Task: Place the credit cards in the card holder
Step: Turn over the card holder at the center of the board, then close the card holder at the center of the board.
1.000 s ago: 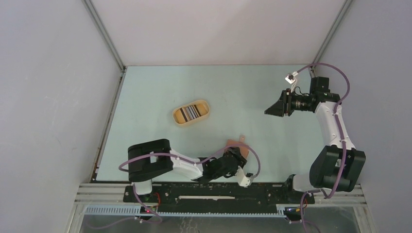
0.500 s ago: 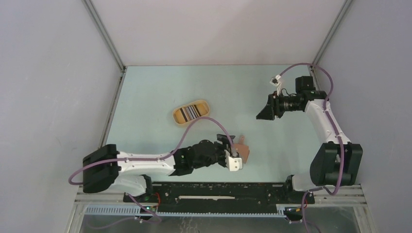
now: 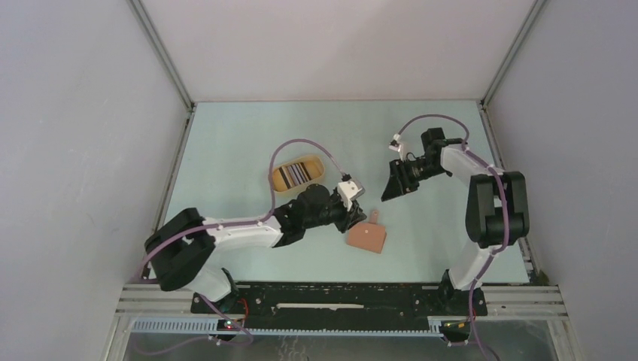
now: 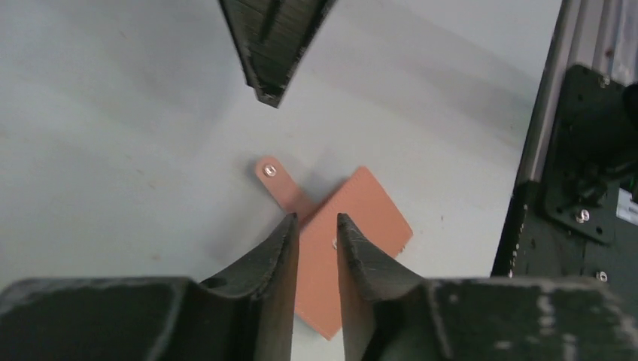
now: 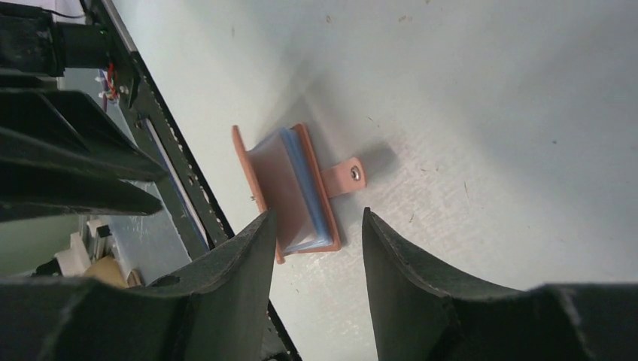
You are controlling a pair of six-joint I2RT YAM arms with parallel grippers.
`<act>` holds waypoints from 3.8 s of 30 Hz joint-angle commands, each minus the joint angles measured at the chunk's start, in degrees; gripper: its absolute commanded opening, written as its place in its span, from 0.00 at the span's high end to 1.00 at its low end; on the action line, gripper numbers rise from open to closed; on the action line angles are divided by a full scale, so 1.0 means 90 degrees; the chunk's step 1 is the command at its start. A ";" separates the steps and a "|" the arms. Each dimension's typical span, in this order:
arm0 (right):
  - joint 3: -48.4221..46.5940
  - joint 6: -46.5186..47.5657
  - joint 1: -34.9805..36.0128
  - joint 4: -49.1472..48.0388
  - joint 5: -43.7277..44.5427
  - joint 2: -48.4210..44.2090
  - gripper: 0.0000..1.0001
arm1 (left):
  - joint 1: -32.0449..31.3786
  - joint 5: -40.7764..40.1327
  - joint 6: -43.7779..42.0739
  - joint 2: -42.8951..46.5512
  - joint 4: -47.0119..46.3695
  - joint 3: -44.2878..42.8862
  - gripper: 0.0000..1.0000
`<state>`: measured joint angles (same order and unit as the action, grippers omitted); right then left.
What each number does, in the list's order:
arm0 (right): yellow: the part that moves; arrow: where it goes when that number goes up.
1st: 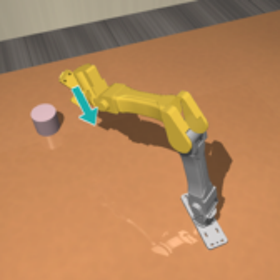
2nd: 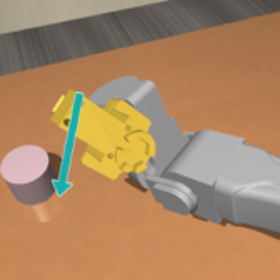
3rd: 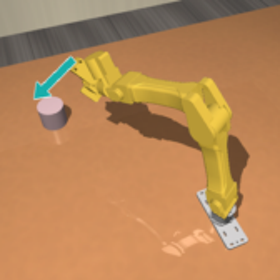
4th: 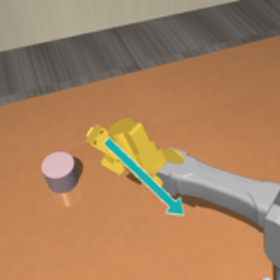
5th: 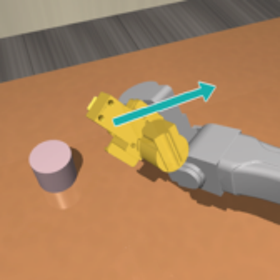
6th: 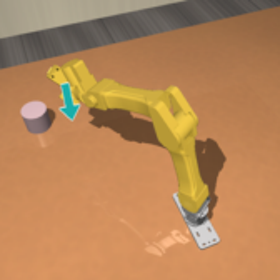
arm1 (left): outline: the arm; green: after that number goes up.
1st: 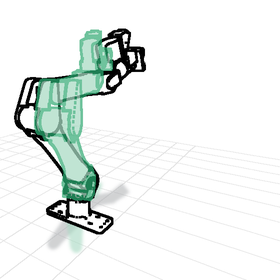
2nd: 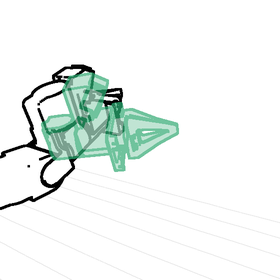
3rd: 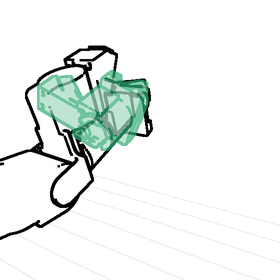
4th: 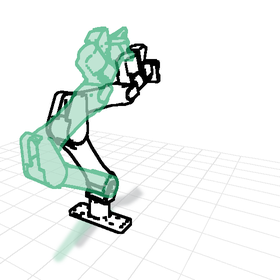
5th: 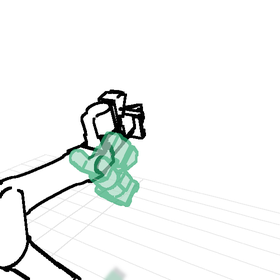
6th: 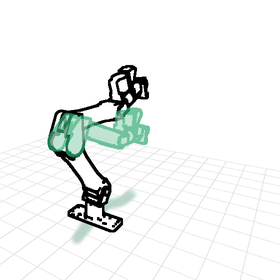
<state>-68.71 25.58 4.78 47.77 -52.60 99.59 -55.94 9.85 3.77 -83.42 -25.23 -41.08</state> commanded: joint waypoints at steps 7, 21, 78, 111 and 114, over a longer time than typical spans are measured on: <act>-0.0517 -0.0108 0.0366 0.0220 0.0331 0.0983 0.46 | -0.0023 0.0503 0.1679 -0.0841 -0.0423 -0.0039 0.77; -0.0636 -0.0169 0.0464 0.0400 0.0605 0.1422 0.47 | 0.0178 0.0799 0.2338 -0.1849 0.0530 -0.0764 0.95; -0.0846 0.0339 0.0589 0.0646 0.0090 0.1453 1.00 | 0.0542 0.1133 0.2910 -0.1673 -0.0268 -0.0311 0.83; -0.0413 0.0551 0.1019 0.0111 0.0638 0.0707 1.00 | 0.1068 0.1786 0.4199 -0.2096 -0.1151 0.0088 0.86; -0.0403 0.0572 0.1073 0.0110 0.0682 0.0684 1.00 | 0.1087 0.1791 0.4263 -0.2243 -0.1151 0.0001 0.95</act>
<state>-72.69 29.34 13.50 49.41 -46.65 108.40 -46.72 23.57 40.16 -101.86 -32.60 -38.48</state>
